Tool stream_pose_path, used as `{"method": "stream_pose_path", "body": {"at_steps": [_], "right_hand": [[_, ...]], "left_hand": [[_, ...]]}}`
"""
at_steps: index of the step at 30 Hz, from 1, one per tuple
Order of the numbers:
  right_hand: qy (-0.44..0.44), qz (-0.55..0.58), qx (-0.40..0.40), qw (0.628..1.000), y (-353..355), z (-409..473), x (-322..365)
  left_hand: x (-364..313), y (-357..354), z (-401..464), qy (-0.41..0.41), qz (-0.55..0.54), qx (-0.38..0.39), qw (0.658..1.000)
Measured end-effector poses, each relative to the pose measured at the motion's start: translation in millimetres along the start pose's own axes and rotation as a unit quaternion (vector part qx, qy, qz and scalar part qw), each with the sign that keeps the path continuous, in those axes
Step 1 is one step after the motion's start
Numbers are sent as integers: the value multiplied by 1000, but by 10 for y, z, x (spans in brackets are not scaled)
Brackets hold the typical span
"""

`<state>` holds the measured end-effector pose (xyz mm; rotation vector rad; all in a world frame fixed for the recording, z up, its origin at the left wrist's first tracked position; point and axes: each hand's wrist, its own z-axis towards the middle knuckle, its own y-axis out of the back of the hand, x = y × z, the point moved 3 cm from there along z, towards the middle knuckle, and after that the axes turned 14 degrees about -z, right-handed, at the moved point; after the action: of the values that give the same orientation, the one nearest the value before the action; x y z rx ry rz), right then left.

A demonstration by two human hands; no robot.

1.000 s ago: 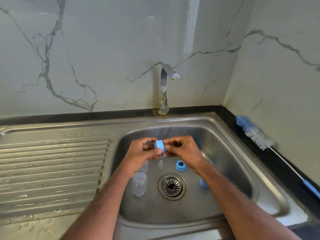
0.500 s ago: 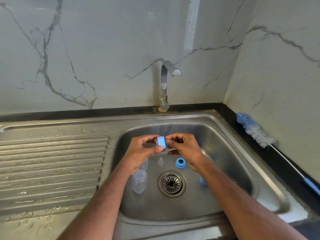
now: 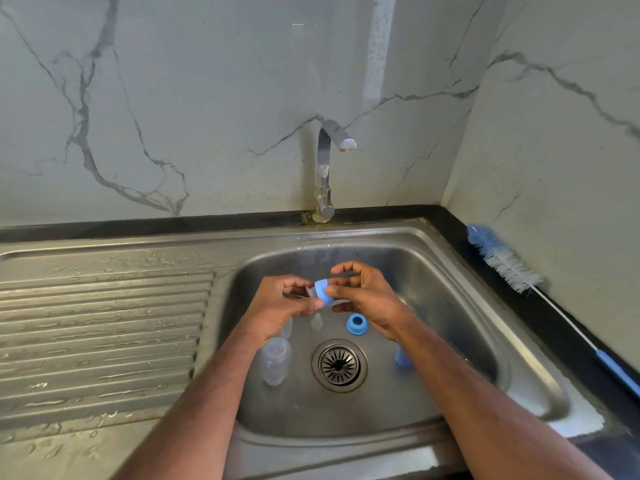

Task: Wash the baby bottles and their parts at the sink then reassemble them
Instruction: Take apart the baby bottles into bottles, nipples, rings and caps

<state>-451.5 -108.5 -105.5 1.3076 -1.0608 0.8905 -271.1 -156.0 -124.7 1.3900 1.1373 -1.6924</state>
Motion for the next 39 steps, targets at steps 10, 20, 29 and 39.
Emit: {"method": "stream_pose_path", "body": {"at_steps": [10, 20, 29, 39], "right_hand": [[-35, -236, -70, 969, 440, -26, -352], [-53, -493, 19, 868, 489, 23, -794], [-89, -586, 114, 797, 313, 60, -1050], [9, -457, 25, 889, 242, 127, -598]], "left_hand": [[95, -14, 53, -23, 196, -8, 980], [65, -11, 38, -33, 266, -20, 963], [80, -34, 20, -24, 226, -19, 974], [81, -41, 34, -23, 223, -16, 975]]}}
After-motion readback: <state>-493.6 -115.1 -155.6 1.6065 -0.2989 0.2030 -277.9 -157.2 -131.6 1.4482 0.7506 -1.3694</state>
